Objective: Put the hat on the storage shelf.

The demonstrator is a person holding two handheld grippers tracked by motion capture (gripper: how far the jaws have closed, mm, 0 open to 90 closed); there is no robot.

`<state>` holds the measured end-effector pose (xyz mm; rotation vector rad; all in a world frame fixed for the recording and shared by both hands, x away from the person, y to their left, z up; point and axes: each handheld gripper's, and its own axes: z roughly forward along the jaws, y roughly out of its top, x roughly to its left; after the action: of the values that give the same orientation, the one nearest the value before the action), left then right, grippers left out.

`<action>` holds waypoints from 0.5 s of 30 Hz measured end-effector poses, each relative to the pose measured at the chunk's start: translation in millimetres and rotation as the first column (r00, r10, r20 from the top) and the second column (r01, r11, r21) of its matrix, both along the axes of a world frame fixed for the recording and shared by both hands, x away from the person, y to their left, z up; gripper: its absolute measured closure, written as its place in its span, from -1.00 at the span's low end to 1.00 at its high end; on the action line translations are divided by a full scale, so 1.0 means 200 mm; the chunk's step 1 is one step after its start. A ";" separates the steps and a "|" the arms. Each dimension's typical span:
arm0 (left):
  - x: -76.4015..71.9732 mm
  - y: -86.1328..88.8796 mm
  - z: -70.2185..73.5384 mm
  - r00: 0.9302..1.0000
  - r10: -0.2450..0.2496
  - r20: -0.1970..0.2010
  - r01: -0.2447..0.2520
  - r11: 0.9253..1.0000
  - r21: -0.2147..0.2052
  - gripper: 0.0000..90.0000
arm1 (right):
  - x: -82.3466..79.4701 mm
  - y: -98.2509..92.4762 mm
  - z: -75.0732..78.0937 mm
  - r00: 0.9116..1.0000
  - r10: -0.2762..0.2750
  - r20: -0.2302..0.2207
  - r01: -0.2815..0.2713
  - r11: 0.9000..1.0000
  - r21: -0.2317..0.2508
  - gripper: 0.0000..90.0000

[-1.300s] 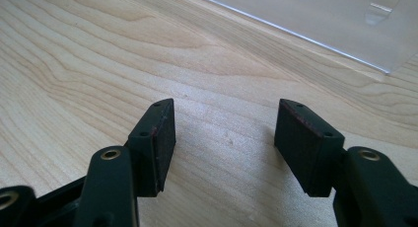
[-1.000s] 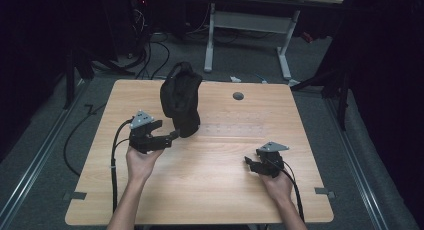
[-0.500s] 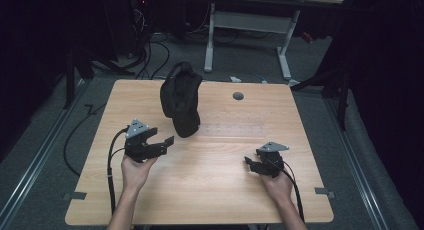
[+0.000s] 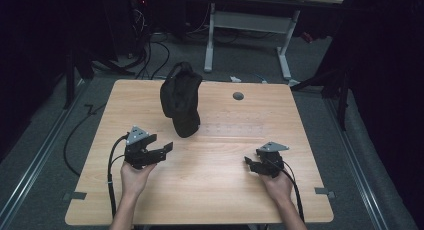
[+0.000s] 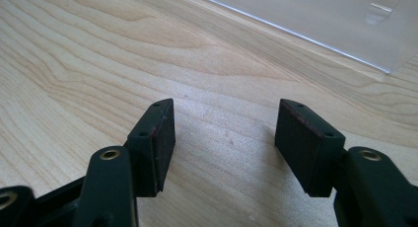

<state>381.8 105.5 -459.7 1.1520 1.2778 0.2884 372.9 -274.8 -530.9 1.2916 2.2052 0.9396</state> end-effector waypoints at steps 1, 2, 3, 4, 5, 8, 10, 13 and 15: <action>0.00 0.00 -0.01 1.000 0.000 -0.003 0.000 1.000 -0.001 -0.37 | 0.00 0.00 0.00 1.000 0.000 0.000 0.000 1.000 0.000 -0.09; 0.00 0.00 -0.01 1.000 0.000 -0.007 0.000 1.000 0.003 -0.37 | 0.00 0.00 0.00 1.000 0.000 0.000 0.000 1.000 0.000 -0.09; -0.01 0.00 -0.02 1.000 0.000 -0.010 0.000 1.000 0.004 -0.37 | 0.00 0.00 0.00 1.000 0.000 0.000 0.000 1.000 -0.001 -0.09; -0.01 0.00 -0.03 1.000 0.000 -0.014 0.000 1.000 0.005 -0.37 | 0.00 0.00 0.00 1.000 0.000 0.000 0.000 1.000 0.000 -0.09; -0.01 0.00 -0.04 1.000 -0.001 -0.016 0.001 1.000 0.010 -0.37 | 0.00 0.00 0.00 1.000 0.000 0.000 0.000 1.000 0.000 -0.09; -0.02 0.00 -0.06 1.000 -0.001 -0.017 0.001 1.000 0.022 -0.36 | 0.00 0.00 0.00 1.000 0.000 -0.001 0.000 1.000 -0.001 -0.09; -0.02 0.00 -0.07 1.000 -0.001 -0.019 0.002 1.000 0.024 -0.36 | 0.00 0.00 0.00 1.000 0.000 -0.001 0.000 1.000 -0.001 -0.09; -0.02 0.00 -0.10 1.000 0.000 -0.027 0.001 0.999 0.032 -0.36 | 0.00 0.00 0.00 1.000 0.000 0.000 0.000 1.000 0.000 -0.09; -0.03 0.00 -0.11 1.000 0.000 -0.028 0.001 0.999 0.036 -0.35 | 0.00 0.00 0.00 1.000 0.000 0.000 0.000 1.000 -0.001 -0.09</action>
<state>376.6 106.4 -482.4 1.1906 1.3021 0.2969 372.9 -274.8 -530.9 1.2914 2.2055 0.9385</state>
